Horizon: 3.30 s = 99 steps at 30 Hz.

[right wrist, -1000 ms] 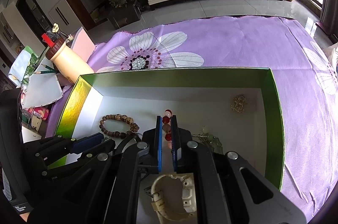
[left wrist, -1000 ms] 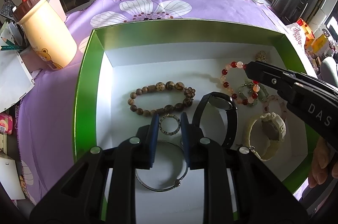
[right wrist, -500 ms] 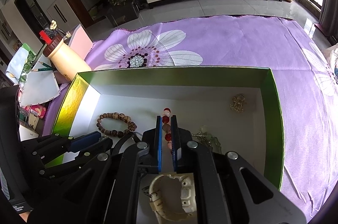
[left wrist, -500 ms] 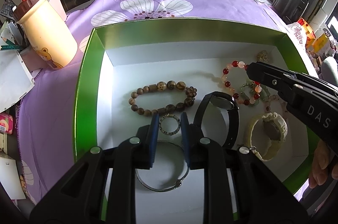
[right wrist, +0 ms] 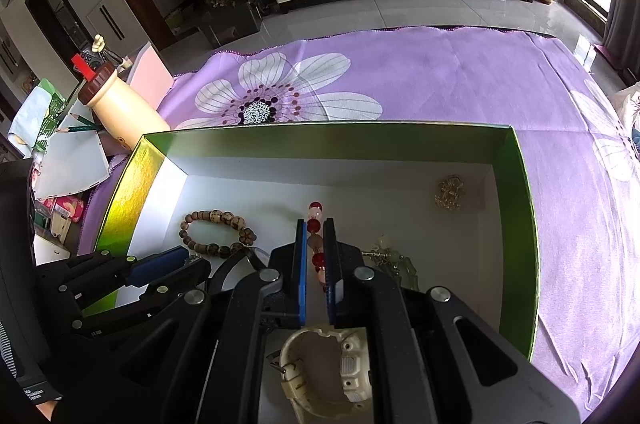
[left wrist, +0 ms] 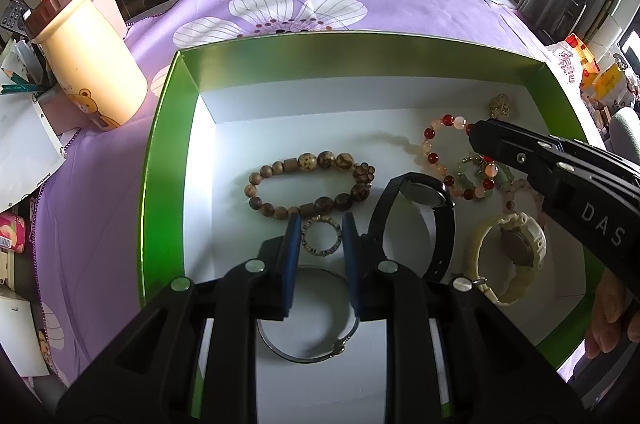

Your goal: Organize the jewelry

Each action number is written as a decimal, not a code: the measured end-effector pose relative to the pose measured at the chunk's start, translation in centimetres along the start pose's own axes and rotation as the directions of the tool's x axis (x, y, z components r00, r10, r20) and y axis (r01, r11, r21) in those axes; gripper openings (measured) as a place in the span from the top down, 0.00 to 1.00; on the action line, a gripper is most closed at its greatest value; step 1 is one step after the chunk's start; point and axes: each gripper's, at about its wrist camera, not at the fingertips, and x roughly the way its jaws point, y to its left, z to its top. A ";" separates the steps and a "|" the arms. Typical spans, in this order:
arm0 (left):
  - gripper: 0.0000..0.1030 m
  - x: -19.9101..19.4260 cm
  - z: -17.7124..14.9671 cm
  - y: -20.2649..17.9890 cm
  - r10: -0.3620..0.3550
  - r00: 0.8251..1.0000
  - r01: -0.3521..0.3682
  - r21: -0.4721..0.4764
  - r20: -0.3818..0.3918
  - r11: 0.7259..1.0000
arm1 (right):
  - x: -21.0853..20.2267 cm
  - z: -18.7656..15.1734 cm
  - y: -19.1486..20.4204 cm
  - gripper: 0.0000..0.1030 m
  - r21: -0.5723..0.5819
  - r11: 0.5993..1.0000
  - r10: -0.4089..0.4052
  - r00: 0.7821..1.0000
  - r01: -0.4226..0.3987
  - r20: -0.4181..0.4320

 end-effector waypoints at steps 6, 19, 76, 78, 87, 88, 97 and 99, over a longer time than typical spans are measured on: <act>0.80 0.2 0.1 0.0 0.001 1.000 -0.001 -0.002 -0.005 1.000 | 0.1 0.0 0.0 0.93 -0.003 1.000 -0.001 1.000 0.001 -0.002; 0.80 0.2 0.1 0.1 0.006 1.000 -0.006 -0.001 -0.008 1.000 | 0.1 0.0 -0.1 0.93 -0.004 1.000 -0.002 1.000 0.002 -0.003; 0.14 -7.1 -1.2 -2.2 0.027 0.988 -0.028 0.005 0.155 1.000 | -8.7 -2.3 -0.6 0.36 -0.027 0.997 -0.066 0.975 0.073 0.213; 0.11 -7.9 -1.5 -2.2 0.039 0.986 -0.040 0.004 0.165 0.999 | -9.7 -2.7 -0.5 0.30 -0.036 0.996 -0.076 0.971 0.086 0.229; 0.03 -12.8 -3.2 -2.1 0.101 0.967 -0.104 -0.002 0.234 0.995 | -12.9 -5.2 0.2 0.10 -0.081 0.989 -0.107 0.970 0.128 0.217; 0.02 -13.2 -3.3 -2.2 0.104 0.965 -0.106 -0.003 0.241 0.994 | -13.2 -5.4 0.2 0.07 -0.083 0.988 -0.111 0.970 0.131 0.216; 0.02 -17.3 -4.5 -2.6 0.116 0.955 -0.111 -0.032 0.272 0.993 | -16.5 -6.7 0.5 0.01 -0.086 0.982 -0.144 0.965 0.166 0.218; 0.02 -18.1 -4.8 -2.7 0.120 0.955 -0.112 -0.044 0.272 0.993 | -17.2 -6.9 0.8 0.01 -0.086 0.980 -0.158 0.962 0.181 0.221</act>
